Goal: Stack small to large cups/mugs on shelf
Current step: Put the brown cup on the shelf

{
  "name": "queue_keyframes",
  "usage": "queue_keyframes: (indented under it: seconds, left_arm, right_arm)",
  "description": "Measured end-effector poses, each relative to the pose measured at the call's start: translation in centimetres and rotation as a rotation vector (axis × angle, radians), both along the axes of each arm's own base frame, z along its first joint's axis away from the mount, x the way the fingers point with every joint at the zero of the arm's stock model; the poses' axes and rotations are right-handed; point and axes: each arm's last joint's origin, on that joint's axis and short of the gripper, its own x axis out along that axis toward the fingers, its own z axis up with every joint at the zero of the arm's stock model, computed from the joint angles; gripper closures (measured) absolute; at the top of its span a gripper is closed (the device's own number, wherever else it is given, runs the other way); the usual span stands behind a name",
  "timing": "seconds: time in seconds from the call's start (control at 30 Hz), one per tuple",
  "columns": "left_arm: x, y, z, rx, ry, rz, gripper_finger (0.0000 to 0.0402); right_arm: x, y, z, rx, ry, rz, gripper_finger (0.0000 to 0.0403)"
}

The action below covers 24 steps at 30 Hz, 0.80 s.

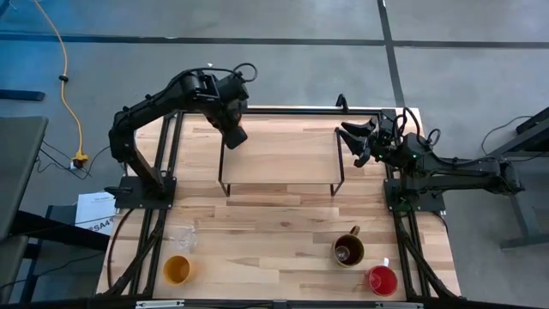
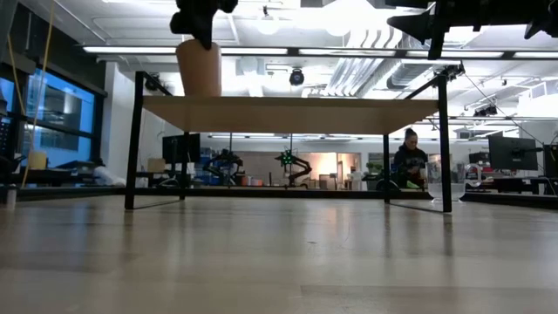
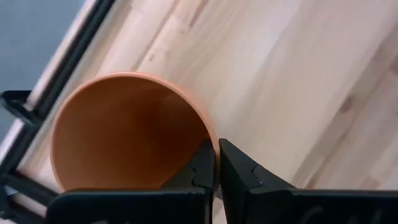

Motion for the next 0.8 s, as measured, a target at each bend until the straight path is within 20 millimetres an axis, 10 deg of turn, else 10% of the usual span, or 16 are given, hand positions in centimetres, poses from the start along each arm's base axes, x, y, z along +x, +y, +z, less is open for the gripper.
queue_keyframes:
  seconds: [0.8]
  left_arm:
    - [0.4,-0.1,-2.1,-0.095,0.033,-0.044,0.0389]
  right_arm:
    - [-0.1,0.0,0.2,-0.007,-0.016,-0.001,0.0236]
